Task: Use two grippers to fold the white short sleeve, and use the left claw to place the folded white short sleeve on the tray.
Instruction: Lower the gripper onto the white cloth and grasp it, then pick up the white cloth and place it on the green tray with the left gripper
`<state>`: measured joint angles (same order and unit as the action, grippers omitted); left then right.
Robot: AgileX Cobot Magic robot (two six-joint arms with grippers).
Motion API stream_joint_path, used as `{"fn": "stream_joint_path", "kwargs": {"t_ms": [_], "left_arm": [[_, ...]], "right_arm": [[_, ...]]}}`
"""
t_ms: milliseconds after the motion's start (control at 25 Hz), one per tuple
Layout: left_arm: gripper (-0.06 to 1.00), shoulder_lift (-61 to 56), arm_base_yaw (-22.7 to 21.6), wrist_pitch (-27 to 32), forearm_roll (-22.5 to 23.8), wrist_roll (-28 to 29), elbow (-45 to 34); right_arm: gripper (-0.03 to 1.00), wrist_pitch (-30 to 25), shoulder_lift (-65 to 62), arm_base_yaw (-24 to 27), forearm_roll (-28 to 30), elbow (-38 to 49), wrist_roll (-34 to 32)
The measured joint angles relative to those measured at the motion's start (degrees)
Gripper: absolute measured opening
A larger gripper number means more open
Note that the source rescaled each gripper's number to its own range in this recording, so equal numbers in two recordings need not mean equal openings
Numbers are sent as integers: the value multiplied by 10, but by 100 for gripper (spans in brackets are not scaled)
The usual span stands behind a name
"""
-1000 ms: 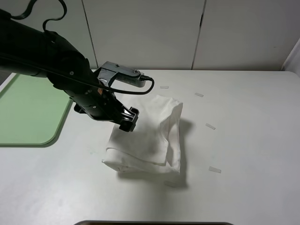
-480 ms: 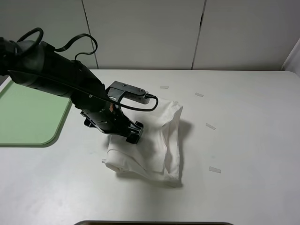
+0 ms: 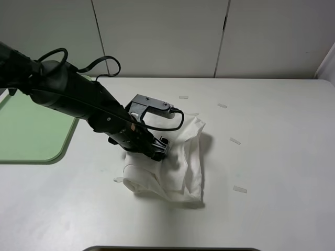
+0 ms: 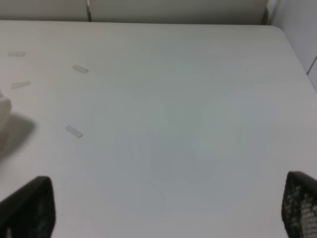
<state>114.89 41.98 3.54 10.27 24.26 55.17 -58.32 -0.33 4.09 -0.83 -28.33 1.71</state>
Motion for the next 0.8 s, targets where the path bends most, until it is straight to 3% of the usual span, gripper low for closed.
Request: {"fn": "stream_joint_path", "kwargs": {"t_ms": [160, 240, 400, 440, 680, 800], "left_arm": [[85, 2, 0, -1, -1, 1, 0], [74, 2, 1, -1, -1, 1, 0], [39, 2, 3, 0, -2, 1, 1], [23, 2, 4, 0, -2, 0, 1], [23, 1, 4, 3, -2, -10, 2], [23, -21, -10, 45, -2, -34, 1]], "right_arm": [[100, 0, 0, 0, 0, 0, 0], [100, 0, 0, 0, 0, 0, 0], [100, 0, 0, 0, 0, 0, 0], [100, 0, 0, 0, 0, 0, 0], [100, 0, 0, 0, 0, 0, 0], [100, 0, 0, 0, 0, 0, 0]]}}
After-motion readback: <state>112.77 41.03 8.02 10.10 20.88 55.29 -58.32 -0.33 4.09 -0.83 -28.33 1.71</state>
